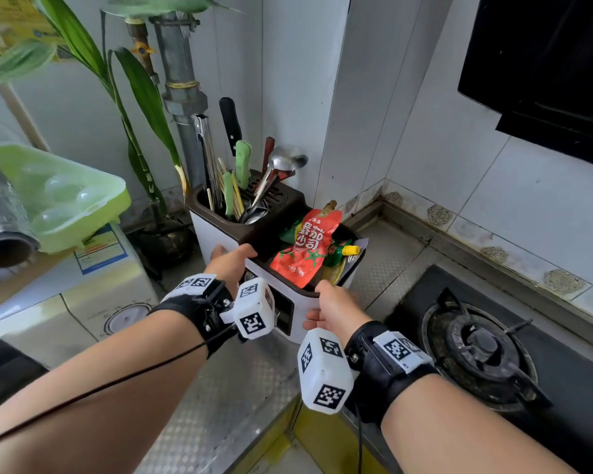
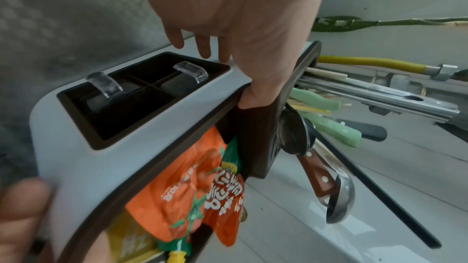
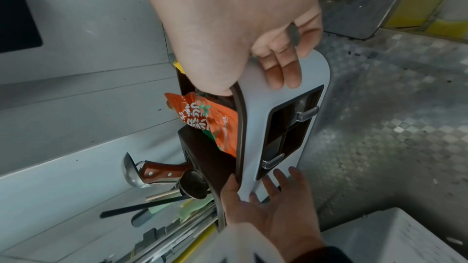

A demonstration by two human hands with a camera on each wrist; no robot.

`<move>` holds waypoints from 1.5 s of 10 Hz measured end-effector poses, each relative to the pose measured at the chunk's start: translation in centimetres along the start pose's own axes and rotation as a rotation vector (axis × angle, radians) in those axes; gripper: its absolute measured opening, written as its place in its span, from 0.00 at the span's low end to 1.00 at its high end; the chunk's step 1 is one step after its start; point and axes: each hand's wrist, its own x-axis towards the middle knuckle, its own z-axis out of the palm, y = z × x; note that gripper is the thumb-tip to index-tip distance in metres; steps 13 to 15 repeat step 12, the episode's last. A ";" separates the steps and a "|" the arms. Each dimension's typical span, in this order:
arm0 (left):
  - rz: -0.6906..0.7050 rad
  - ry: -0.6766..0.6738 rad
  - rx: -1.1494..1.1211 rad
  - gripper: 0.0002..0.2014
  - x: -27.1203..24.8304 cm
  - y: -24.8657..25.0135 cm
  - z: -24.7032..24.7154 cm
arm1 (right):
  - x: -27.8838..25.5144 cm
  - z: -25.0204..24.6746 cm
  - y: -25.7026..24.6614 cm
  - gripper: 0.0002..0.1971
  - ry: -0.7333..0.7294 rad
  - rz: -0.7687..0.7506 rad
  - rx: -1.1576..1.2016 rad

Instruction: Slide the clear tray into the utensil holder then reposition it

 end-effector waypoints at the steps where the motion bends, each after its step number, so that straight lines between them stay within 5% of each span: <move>1: 0.022 -0.008 0.058 0.27 0.9 0.5 -0.8 | -0.2 0.8 -0.3 0.21 -0.040 0.012 -0.012; 4: 0.028 -0.039 0.116 0.17 2.4 0.5 -1.9 | -0.3 2.0 -0.2 0.22 -0.051 -0.022 0.077; 6: 0.007 -0.025 -0.022 0.43 2.0 -0.8 -1.9 | -1.7 1.4 0.0 0.23 -0.067 -0.004 0.107; 9: -0.039 -0.044 -0.091 0.35 -1.0 -2.8 -2.6 | -5.3 -0.1 0.1 0.24 -0.123 -0.040 0.128; 12: 0.174 -0.114 -0.092 0.31 -5.3 0.9 -3.8 | -10.4 -1.6 -3.4 0.08 -0.053 -0.167 0.195; 15: 0.174 -0.114 -0.092 0.31 -5.3 0.9 -3.8 | -10.4 -1.6 -3.4 0.08 -0.053 -0.167 0.195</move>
